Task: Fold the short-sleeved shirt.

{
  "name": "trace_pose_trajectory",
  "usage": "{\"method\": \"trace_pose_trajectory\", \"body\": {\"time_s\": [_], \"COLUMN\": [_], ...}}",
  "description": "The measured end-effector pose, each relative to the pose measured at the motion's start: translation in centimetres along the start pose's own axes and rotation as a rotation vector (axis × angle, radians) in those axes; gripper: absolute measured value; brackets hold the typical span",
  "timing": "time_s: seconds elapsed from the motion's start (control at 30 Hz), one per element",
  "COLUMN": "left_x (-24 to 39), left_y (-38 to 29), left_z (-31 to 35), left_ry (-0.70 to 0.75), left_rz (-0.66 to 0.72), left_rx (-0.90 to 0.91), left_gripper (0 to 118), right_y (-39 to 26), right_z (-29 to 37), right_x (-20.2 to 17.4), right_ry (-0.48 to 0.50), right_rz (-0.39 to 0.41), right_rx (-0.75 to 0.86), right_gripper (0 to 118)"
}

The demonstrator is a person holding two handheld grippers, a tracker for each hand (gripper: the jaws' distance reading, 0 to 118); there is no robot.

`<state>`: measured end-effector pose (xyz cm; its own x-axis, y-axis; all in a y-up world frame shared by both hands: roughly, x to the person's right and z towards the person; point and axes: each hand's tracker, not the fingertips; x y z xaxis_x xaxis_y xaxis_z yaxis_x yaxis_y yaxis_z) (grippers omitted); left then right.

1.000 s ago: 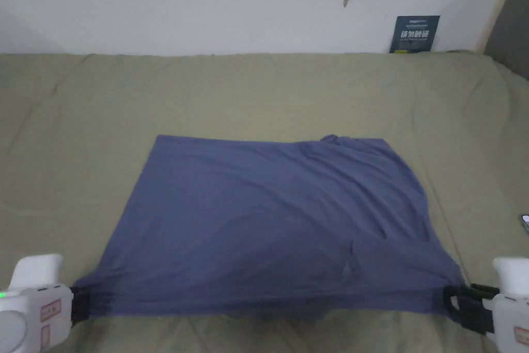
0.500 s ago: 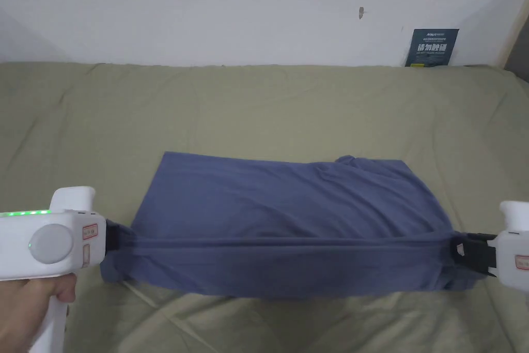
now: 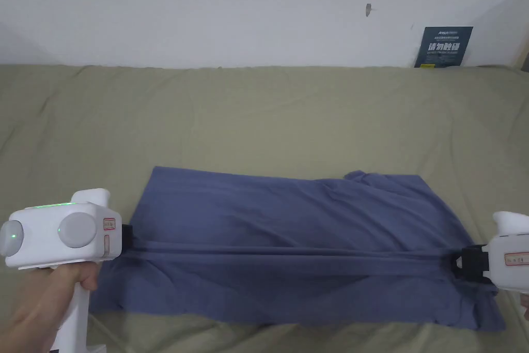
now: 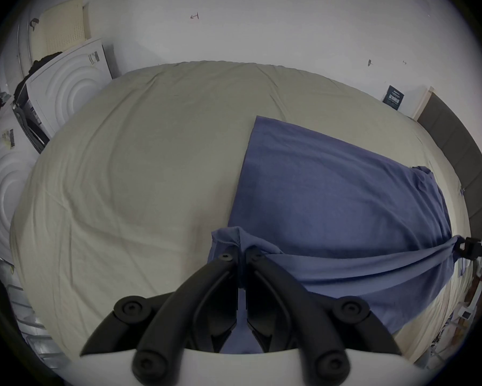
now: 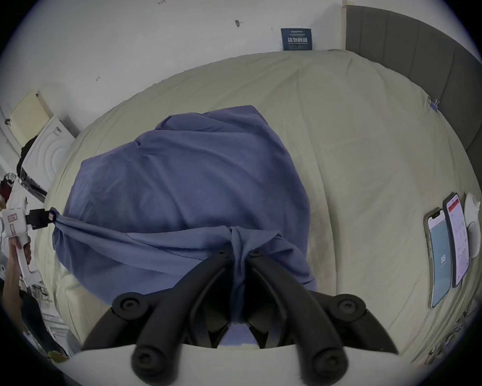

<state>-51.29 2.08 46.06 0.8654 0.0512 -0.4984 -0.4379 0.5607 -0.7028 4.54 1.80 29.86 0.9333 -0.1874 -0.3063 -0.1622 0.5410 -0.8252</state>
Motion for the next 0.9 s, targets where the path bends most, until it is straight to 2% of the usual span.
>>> {"method": "trace_pose_trajectory", "body": {"time_s": [0.03,0.07,0.1,0.13,0.17,0.2,0.4,0.43,0.47,0.5,0.53,0.57,0.6,0.67,0.77,0.8,0.83,0.87,0.9], "left_x": [0.0,0.0,0.0,-0.2,-0.5,-0.6,-4.0,-4.5,-5.0,-5.7,-6.1,-6.3,-6.2,-5.8,-5.7,-5.6,-5.4,-5.0,-4.5], "left_y": [0.1,0.1,0.0,-0.3,-0.6,-1.5,-4.1,-4.8,-5.8,-6.3,-7.2,-8.2,-8.8,-9.0,-9.3,-9.1,-8.7,-8.2,-7.8], "left_z": [-0.3,-0.5,-0.7,-1.0,-1.1,-0.7,3.9,4.5,5.1,5.0,5.1,5.1,5.1,5.9,5.7,5.7,5.7,5.6,4.9], "left_ry": [-0.018,-0.038,-0.023,0.040,0.059,0.062,0.059,0.061,0.055,0.040,0.021,0.034,0.053,0.034,-0.048,-0.060,-0.079,-0.056,-0.047], "left_rz": [0.008,0.019,0.030,0.042,0.038,0.041,0.026,0.028,0.022,0.013,-0.007,-0.025,-0.003,-0.015,0.055,0.057,0.051,0.026,0.014], "left_rx": [0.002,0.000,-0.009,-0.026,-0.015,0.024,0.029,0.017,-0.003,-0.018,-0.037,-0.052,-0.039,-0.043,-0.074,-0.066,-0.063,-0.025,-0.031], "left_gripper": [2,13,48,96,118,113,113,111,101,75,26,0,0,0,0,8,40,40,56], "right_y": [0.1,0.1,0.1,0.2,0.0,-0.6,-3.6,-4.5,-5.4,-6.1,-6.9,-7.7,-8.2,-9.8,-11.0,-10.5,-10.5,-10.5,-10.4], "right_z": [-0.1,-0.1,0.0,0.0,0.2,0.8,3.6,4.0,4.4,4.6,5.1,5.3,5.2,5.4,5.3,5.4,5.4,5.4,5.3], "right_x": [0.1,0.2,0.2,0.4,0.7,0.7,1.0,1.1,1.2,1.2,1.2,1.1,0.9,0.1,-0.3,-0.4,-0.5,-0.6,-0.7], "right_ry": [0.000,0.000,-0.033,-0.048,-0.029,-0.021,-0.044,-0.040,-0.032,-0.031,-0.023,0.018,0.011,-0.036,0.008,0.005,0.006,0.007,0.007], "right_rz": [-0.017,-0.054,-0.088,-0.095,-0.078,-0.079,-0.034,-0.030,-0.026,-0.025,-0.020,-0.003,-0.005,0.040,0.031,0.036,0.046,0.050,0.048], "right_rx": [0.001,0.004,0.001,-0.006,-0.002,0.035,0.014,0.022,0.020,0.014,0.015,-0.005,-0.012,0.003,-0.026,-0.024,-0.022,-0.019,-0.017], "right_gripper": [7,17,46,86,118,117,117,116,112,102,77,21,0,0,0,0,0,0,0]}}
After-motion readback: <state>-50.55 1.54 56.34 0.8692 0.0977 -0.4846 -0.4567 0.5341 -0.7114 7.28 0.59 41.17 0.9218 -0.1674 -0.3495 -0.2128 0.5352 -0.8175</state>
